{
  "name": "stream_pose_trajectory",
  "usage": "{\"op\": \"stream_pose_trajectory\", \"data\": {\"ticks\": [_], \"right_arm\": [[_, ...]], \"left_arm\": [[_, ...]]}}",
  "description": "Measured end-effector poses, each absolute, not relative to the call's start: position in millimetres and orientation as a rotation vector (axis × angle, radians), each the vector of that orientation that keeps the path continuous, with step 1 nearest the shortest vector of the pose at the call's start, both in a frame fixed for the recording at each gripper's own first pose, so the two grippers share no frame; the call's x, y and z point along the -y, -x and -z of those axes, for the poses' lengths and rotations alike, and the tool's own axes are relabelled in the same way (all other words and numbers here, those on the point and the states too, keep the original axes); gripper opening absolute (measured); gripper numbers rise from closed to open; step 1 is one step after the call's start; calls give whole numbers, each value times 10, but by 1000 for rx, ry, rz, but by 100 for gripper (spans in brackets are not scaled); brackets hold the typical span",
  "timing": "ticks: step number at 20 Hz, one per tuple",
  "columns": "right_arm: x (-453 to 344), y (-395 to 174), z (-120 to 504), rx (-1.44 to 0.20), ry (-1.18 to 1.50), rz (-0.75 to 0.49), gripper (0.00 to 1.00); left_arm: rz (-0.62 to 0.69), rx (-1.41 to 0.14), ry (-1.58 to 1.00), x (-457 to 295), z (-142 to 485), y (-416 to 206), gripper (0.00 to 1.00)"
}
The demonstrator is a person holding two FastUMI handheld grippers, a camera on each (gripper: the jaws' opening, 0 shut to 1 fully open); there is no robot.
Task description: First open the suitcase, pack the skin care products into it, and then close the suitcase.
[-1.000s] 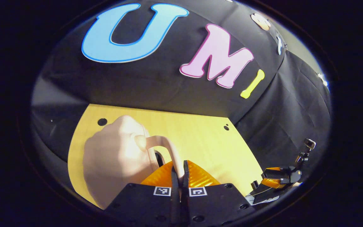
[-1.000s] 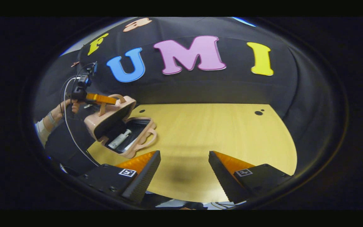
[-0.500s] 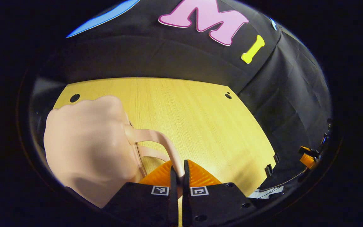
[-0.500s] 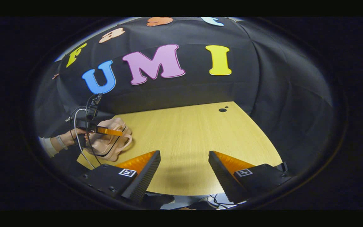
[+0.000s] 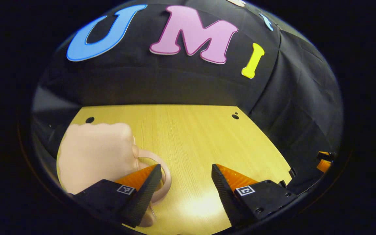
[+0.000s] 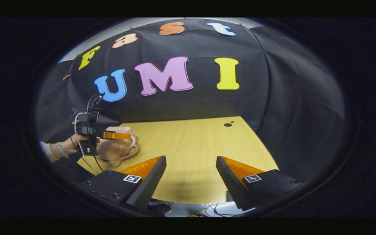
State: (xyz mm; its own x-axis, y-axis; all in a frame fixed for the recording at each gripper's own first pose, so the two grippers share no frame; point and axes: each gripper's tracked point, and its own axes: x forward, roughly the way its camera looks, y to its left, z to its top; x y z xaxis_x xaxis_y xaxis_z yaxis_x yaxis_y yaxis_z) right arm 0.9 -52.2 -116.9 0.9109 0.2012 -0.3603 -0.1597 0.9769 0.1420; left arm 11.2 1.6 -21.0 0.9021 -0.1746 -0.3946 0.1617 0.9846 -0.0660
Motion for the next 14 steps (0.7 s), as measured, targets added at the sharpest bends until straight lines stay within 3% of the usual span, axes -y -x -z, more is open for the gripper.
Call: {"op": "stream_pose_trajectory", "data": {"ticks": [5, 9, 14], "right_arm": [[783, -12, 484, -200, -12, -257, 97], [782, 48, -51, -72, 27, -293, 97], [600, 124, -558, 99, 49, -269, 97]], "left_arm": [[67, -143, 22, 582, -648, 627, 96], [-5, -14, 2, 934, -1142, 1270, 96], [-91, 160, -73, 1051, -1738, 1956, 96]]}}
